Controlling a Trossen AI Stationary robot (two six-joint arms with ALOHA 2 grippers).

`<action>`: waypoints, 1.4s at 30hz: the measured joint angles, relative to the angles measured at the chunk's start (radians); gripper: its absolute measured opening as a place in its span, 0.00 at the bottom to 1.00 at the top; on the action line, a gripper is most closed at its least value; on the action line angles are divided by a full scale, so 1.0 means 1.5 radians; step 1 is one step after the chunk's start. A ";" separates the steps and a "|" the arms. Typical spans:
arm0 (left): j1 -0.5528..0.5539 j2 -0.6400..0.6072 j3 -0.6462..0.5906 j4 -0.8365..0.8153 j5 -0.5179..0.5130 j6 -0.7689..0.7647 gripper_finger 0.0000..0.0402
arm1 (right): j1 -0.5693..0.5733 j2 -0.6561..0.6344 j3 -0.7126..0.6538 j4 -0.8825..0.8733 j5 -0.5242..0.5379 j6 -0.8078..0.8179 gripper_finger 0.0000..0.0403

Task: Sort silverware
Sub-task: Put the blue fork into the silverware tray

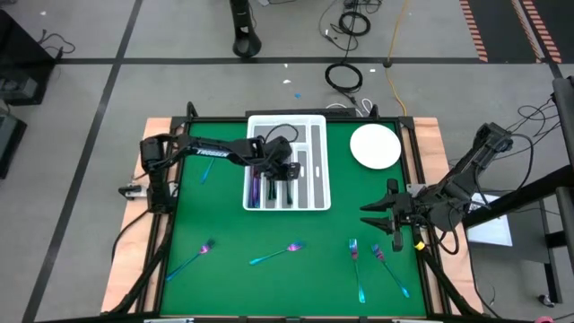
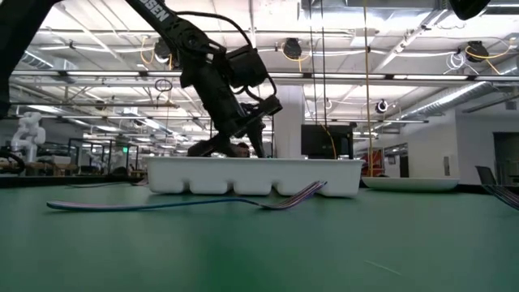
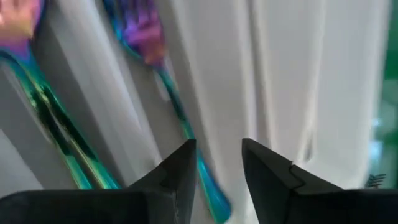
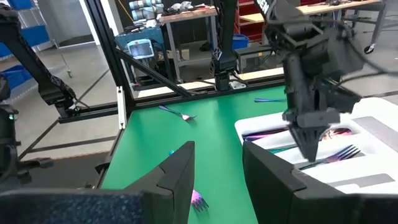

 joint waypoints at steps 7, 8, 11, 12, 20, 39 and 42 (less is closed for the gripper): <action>0.007 -0.032 0.063 -0.064 -0.018 0.049 0.32 | 0.000 0.000 0.000 -0.010 0.000 0.000 0.31; 0.007 -0.040 0.074 -0.078 -0.022 0.058 0.32 | 0.000 0.000 0.000 -0.010 0.000 0.000 0.31; 0.005 -0.060 0.107 -0.121 -0.045 0.087 0.32 | 0.000 0.000 0.000 -0.015 -0.002 0.004 0.31; 0.002 -0.066 0.117 -0.139 -0.050 0.099 0.32 | 0.000 0.000 0.000 -0.018 -0.003 0.010 0.31; -0.047 -0.179 0.158 -0.440 -0.130 0.185 0.32 | 0.000 0.003 0.000 -0.077 -0.006 0.080 0.31; -0.280 -0.281 0.158 -0.567 -0.270 0.105 0.32 | 0.000 0.072 0.000 -0.109 -0.041 0.165 0.31; -0.336 -0.234 0.158 -0.439 -0.270 0.138 0.32 | 0.000 0.077 0.000 -0.109 -0.041 0.166 0.31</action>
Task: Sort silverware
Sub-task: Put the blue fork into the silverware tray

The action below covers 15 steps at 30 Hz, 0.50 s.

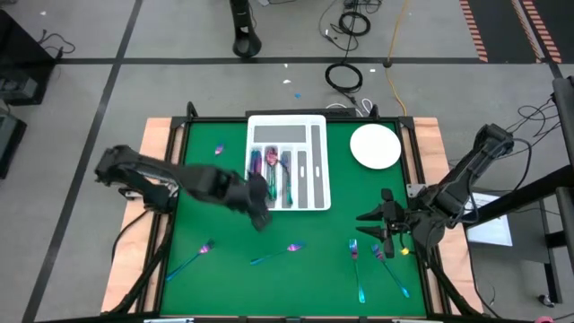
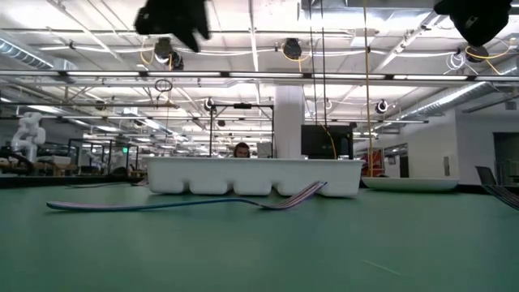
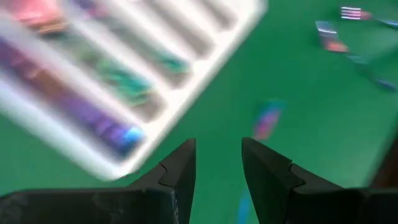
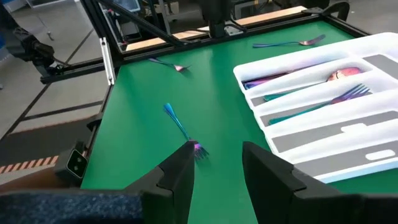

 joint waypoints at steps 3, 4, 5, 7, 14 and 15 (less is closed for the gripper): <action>-0.049 0.058 0.000 0.115 0.002 0.026 0.32 | 0.000 0.002 0.000 0.000 -0.001 0.013 0.31; -0.063 0.079 0.000 0.148 0.009 0.035 0.32 | 0.000 0.003 0.000 0.000 -0.002 0.015 0.31; -0.077 0.102 0.000 0.183 0.018 0.051 0.32 | 0.000 0.003 0.000 0.000 -0.002 0.015 0.31; -0.102 0.143 0.000 0.242 0.031 0.080 0.32 | 0.000 0.003 0.000 0.001 -0.002 0.015 0.31; -0.144 0.256 -0.001 0.309 0.027 0.080 0.32 | 0.000 0.003 0.000 0.002 -0.002 0.015 0.31; -0.146 0.267 -0.001 0.309 0.022 0.080 0.32 | 0.000 0.003 0.000 0.002 0.000 0.015 0.31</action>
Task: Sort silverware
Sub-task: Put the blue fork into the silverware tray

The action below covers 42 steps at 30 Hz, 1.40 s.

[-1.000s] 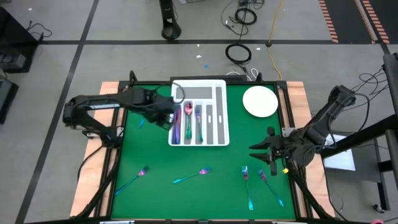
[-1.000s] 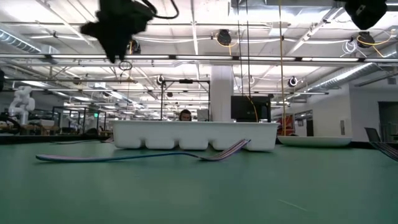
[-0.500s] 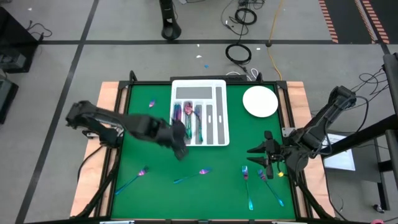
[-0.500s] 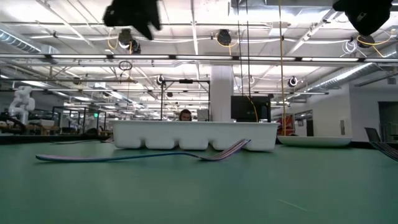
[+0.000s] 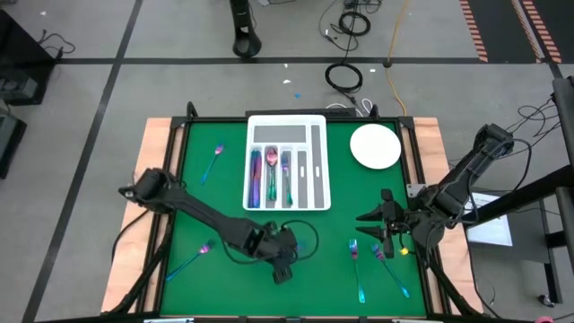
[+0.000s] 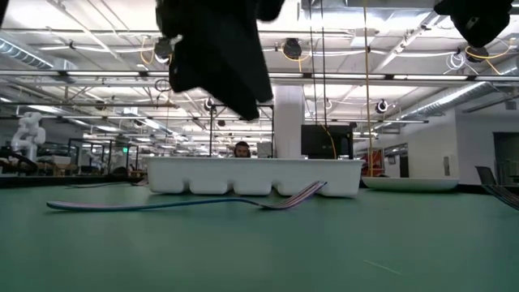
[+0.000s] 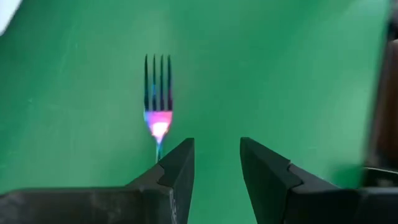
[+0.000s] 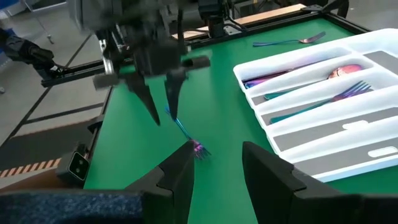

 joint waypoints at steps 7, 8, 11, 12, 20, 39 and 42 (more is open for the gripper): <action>-0.004 0.054 0.000 0.004 -0.036 0.018 0.32 | 0.000 0.000 0.000 0.000 0.003 -0.002 0.31; -0.004 0.059 0.000 0.004 -0.040 0.023 0.32 | 0.000 0.000 0.000 0.000 0.003 -0.003 0.31; -0.004 0.068 0.000 -0.004 -0.053 0.037 0.32 | 0.000 0.000 0.000 0.000 0.004 -0.011 0.31; -0.004 0.069 0.000 -0.007 -0.057 0.040 0.32 | 0.000 0.000 0.000 0.000 0.004 -0.015 0.31; -0.011 0.069 0.000 -0.032 -0.060 0.040 0.32 | 0.000 0.000 0.000 0.000 0.004 -0.018 0.31; -0.016 0.110 0.002 -0.033 -0.057 0.036 0.32 | 0.000 -0.001 0.000 0.001 0.004 -0.018 0.31; -0.016 0.108 0.001 -0.034 -0.053 0.036 0.30 | 0.000 -0.001 0.000 0.000 0.004 -0.018 0.31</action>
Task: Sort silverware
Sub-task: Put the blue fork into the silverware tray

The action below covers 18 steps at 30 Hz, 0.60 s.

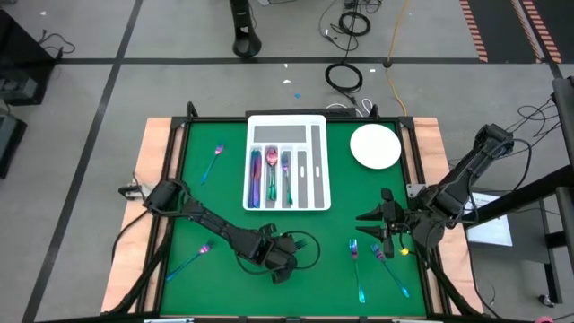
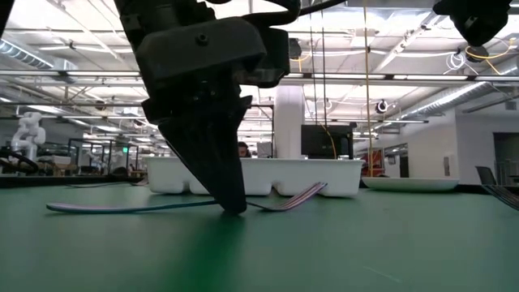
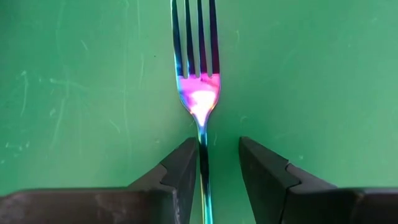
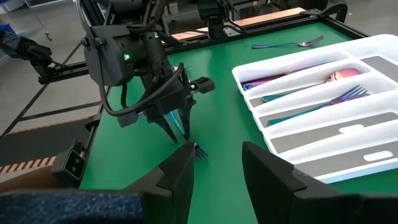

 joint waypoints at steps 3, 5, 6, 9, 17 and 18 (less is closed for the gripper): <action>0.000 0.000 0.000 -0.002 0.003 0.000 0.25 | 0.000 0.000 0.000 0.000 0.000 0.000 0.31; 0.001 0.000 0.000 -0.002 0.008 0.000 0.19 | 0.000 0.000 0.000 0.000 0.000 0.000 0.31; 0.002 0.000 0.000 -0.003 0.009 0.000 0.16 | 0.000 0.000 0.000 0.000 0.000 0.000 0.31; 0.005 -0.001 0.000 -0.004 0.018 0.000 0.08 | 0.000 0.000 0.000 0.000 0.000 0.000 0.31; 0.024 0.001 0.032 -0.021 0.053 -0.001 0.04 | 0.000 0.000 0.000 0.000 0.000 0.000 0.31; 0.027 0.001 0.042 -0.027 0.053 -0.001 0.03 | 0.000 0.000 0.000 0.000 0.000 0.000 0.31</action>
